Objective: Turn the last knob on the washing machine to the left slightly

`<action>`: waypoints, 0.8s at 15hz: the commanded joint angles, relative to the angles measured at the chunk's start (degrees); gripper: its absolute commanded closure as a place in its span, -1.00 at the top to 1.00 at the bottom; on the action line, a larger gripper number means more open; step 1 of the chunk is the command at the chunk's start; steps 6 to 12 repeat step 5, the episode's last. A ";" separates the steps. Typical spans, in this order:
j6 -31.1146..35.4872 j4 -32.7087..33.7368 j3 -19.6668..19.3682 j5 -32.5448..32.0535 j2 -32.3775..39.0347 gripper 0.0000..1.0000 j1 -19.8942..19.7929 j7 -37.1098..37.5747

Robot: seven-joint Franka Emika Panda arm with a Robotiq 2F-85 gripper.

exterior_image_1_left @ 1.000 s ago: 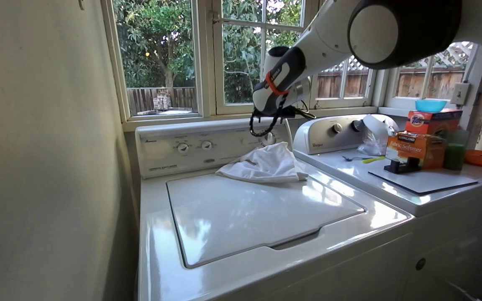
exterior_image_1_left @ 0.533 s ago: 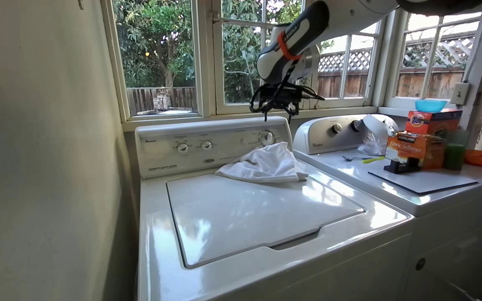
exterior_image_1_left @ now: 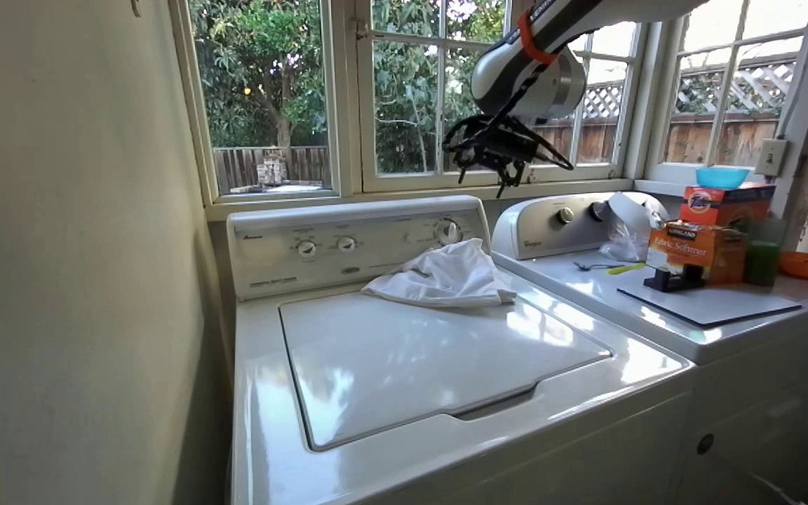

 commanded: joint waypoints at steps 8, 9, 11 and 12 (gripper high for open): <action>1.86 -3.41 2.30 0.23 -2.41 1.00 -2.06 -0.61; 1.86 -3.41 2.30 0.23 -2.41 1.00 -2.06 -0.61; 1.86 -3.41 2.30 0.23 -2.41 1.00 -2.06 -0.61; 1.86 -3.41 2.30 0.23 -2.41 1.00 -2.06 -0.61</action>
